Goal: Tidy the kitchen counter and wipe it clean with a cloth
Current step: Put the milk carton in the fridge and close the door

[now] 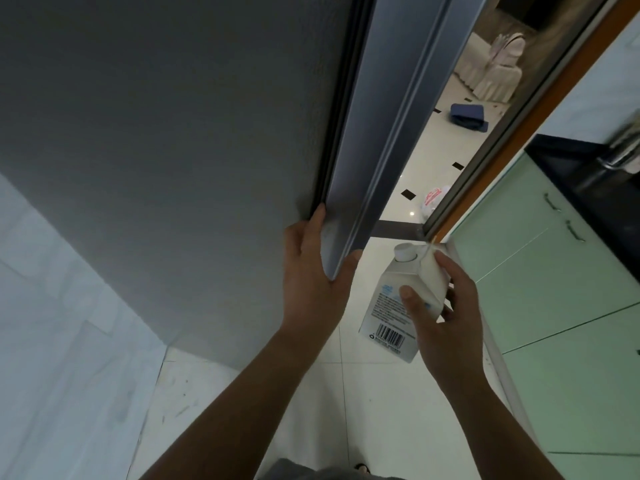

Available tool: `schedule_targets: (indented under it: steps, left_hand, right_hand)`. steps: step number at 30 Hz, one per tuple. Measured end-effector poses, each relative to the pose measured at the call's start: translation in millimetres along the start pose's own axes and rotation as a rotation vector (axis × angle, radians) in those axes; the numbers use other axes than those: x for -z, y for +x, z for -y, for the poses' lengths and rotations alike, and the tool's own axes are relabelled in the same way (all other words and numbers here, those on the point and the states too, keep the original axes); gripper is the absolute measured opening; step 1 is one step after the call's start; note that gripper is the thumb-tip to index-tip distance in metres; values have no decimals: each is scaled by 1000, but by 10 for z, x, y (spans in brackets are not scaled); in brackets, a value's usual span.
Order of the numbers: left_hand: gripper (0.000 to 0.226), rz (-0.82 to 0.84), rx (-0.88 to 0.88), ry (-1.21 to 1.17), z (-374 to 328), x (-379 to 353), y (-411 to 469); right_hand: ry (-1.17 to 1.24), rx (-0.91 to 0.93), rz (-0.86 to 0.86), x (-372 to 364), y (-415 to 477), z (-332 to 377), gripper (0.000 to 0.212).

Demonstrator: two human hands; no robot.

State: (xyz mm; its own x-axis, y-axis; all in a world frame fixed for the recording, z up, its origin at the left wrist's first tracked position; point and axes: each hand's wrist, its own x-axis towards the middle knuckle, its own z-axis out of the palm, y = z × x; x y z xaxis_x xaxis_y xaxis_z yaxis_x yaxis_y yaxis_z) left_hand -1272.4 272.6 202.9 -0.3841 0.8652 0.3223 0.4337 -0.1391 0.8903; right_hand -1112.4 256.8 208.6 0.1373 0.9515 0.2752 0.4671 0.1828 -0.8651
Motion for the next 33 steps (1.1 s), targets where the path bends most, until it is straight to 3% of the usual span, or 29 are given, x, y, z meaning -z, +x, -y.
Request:
schedule_targets:
  steps: [11,16,21,29,33]
  left_hand:
    - [69,-89,31,-163,45,-172,24]
    - [72,-112,36,-153,11,-214,16]
    - [70,-149,29,-127,-55,-300,-24]
    - [63,-110,-55,-57,-422,-1003,-273]
    - [50,-33,-238,57,-475,-1047,-201]
  right_hand:
    - [72,-79,43,168,-131,-172,68]
    - [90,-48,70,315,-57,-272,59]
    - [104,-10,112,451,115,-355,68]
    - [86,34,72,875,319,-471,79]
    - [91,-8,6,1131,335,-597,71]
